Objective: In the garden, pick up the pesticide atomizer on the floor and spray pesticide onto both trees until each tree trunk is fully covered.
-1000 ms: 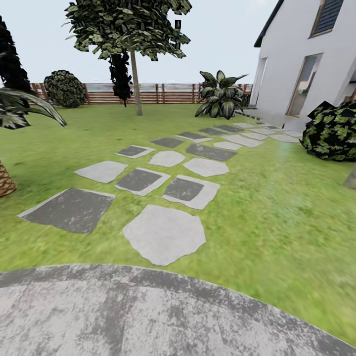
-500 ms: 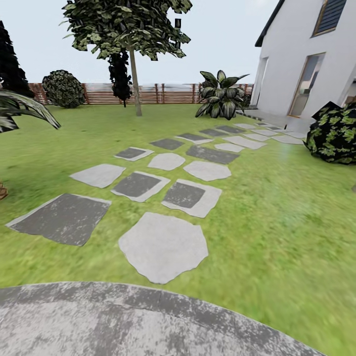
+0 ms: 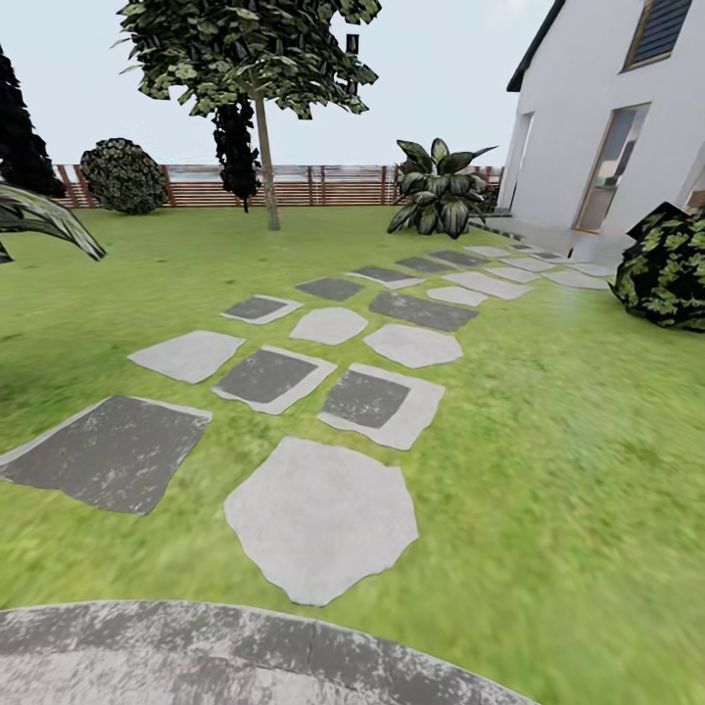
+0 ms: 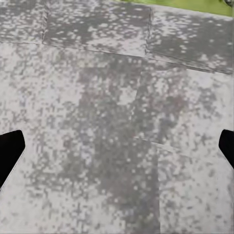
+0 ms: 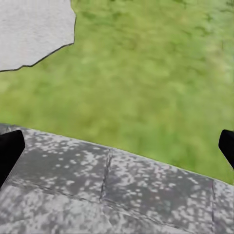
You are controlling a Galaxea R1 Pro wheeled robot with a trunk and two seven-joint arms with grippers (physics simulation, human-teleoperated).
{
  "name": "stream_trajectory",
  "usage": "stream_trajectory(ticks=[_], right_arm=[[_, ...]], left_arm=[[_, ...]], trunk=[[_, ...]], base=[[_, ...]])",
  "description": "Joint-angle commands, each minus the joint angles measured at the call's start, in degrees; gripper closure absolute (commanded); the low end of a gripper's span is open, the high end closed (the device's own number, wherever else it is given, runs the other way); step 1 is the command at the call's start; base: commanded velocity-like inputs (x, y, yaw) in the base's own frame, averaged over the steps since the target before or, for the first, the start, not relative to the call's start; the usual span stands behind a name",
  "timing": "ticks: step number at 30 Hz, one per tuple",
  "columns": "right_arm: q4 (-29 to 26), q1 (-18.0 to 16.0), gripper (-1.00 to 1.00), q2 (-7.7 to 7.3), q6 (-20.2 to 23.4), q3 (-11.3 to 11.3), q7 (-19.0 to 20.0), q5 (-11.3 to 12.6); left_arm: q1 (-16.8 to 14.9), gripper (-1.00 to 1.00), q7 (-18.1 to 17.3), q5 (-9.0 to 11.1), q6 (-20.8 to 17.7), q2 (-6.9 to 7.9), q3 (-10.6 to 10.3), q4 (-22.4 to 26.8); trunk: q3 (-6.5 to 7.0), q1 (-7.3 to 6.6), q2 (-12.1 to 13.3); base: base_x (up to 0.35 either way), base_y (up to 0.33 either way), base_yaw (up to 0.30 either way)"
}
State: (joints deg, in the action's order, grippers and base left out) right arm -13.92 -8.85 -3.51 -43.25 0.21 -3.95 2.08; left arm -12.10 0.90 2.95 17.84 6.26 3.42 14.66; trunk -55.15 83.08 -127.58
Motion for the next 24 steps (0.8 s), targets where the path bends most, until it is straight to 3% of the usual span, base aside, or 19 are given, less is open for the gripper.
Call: stream_trajectory(ticks=[1, 24], right_arm=[[0.0, 0.0, -1.00, 0.00, -0.2, 0.1, 0.0, 0.2], [0.0, 0.0, -1.00, 0.00, -0.2, 0.1, 0.0, 0.2]], left_arm=[[0.0, -1.00, 0.0, 0.3, 0.2, -0.01, 0.0, -0.1], [0.0, -1.00, 0.0, 0.3, 0.2, -0.01, 0.0, -0.1]], trunk=[[-0.05, 0.02, 0.0], [-0.05, 0.02, 0.0]], base=[[0.339, 0.000, 0.000], [0.339, 0.000, 0.000]])
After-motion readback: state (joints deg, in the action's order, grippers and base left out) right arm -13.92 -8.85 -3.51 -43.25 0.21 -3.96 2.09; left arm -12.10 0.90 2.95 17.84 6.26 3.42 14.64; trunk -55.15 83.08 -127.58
